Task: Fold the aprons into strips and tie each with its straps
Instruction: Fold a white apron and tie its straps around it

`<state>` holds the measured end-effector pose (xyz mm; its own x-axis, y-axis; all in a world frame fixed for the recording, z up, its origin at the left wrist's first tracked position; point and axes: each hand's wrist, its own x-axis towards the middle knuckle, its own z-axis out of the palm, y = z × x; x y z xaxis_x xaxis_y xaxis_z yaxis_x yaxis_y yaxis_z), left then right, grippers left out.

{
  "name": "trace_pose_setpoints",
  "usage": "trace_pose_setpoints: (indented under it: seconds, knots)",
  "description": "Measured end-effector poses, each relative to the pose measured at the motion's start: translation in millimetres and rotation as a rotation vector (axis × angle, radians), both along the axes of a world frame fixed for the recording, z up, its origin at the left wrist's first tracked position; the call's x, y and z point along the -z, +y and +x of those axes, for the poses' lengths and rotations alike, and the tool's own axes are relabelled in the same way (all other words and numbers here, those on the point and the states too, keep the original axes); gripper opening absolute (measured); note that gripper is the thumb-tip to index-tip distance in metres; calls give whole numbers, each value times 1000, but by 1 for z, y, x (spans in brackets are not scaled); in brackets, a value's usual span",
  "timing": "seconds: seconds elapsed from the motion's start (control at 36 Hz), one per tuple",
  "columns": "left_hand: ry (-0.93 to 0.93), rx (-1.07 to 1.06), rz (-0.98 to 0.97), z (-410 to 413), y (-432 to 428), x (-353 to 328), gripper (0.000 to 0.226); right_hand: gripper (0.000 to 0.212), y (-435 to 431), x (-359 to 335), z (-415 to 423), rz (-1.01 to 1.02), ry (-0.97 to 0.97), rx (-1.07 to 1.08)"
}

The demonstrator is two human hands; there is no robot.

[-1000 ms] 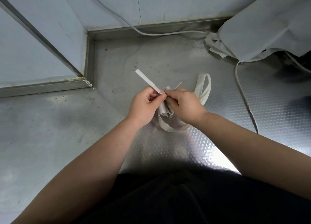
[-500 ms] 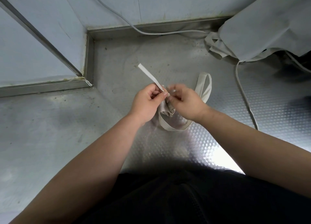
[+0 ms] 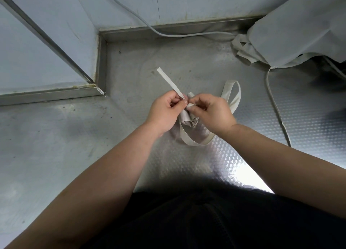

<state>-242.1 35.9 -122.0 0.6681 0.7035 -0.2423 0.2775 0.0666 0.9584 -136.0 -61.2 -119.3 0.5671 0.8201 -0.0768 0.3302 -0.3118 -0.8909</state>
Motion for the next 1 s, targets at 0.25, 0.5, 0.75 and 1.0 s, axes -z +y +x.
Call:
trace_pose_setpoints:
  seconds: [0.25, 0.5, 0.75, 1.0]
  knots:
    - [-32, -75, -28, 1, -4, 1, 21, 12, 1, -9, 0, -18, 165, 49]
    - [-79, -291, -62, 3, -17, 0, 16, 21, 8, -2, 3, -100, 475, 255]
    - [-17, -385, -92, -7, -23, 4, 21, 26, 3, 14, 13, -208, 372, 414]
    - [-129, -338, -270, 3, -21, -8, 17, 27, 15, 1, 7, -162, 399, 390]
